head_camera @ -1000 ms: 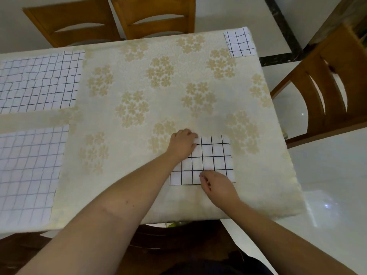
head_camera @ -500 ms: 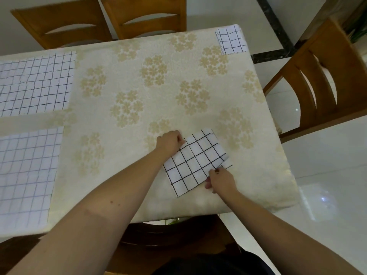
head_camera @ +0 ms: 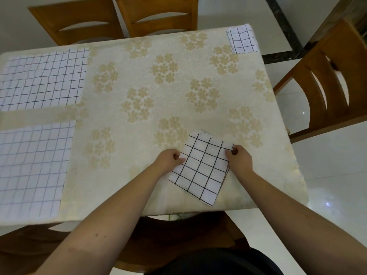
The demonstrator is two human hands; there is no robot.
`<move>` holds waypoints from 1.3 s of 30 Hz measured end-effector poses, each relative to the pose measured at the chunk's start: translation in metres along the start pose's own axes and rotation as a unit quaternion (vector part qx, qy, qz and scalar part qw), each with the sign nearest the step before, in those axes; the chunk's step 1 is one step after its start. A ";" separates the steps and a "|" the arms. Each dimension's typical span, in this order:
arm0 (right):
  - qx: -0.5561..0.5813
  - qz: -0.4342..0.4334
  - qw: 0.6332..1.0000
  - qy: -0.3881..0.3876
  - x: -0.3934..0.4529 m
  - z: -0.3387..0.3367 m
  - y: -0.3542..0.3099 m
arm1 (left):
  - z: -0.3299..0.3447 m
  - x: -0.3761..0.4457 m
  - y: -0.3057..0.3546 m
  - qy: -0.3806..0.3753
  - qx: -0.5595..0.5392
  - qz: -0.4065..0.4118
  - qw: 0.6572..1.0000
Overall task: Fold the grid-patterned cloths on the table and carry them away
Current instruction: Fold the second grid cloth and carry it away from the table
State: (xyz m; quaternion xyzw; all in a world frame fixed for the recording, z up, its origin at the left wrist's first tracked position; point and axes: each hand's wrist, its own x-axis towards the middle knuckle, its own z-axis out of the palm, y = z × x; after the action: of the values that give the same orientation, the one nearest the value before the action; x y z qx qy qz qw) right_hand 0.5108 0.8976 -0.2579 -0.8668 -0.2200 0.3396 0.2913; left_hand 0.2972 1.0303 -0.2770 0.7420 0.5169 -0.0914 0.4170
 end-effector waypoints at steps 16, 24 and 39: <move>0.096 0.093 0.990 0.045 -0.068 0.022 0.049 | -0.007 -0.019 0.020 -0.018 -0.235 0.016 0.972; 0.274 0.212 0.938 -0.018 -0.072 0.036 0.032 | -0.016 -0.034 0.003 -0.045 -0.377 -0.028 0.925; 0.391 0.169 0.885 -0.186 -0.069 0.058 0.010 | -0.056 -0.062 -0.010 -0.100 -0.483 -0.002 0.870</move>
State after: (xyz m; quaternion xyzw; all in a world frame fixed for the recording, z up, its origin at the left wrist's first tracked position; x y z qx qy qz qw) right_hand 0.4249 0.8712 -0.2674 -0.6276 0.0305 0.5974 0.4983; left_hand 0.2446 1.0288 -0.2116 0.4337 0.4539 0.0950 0.7726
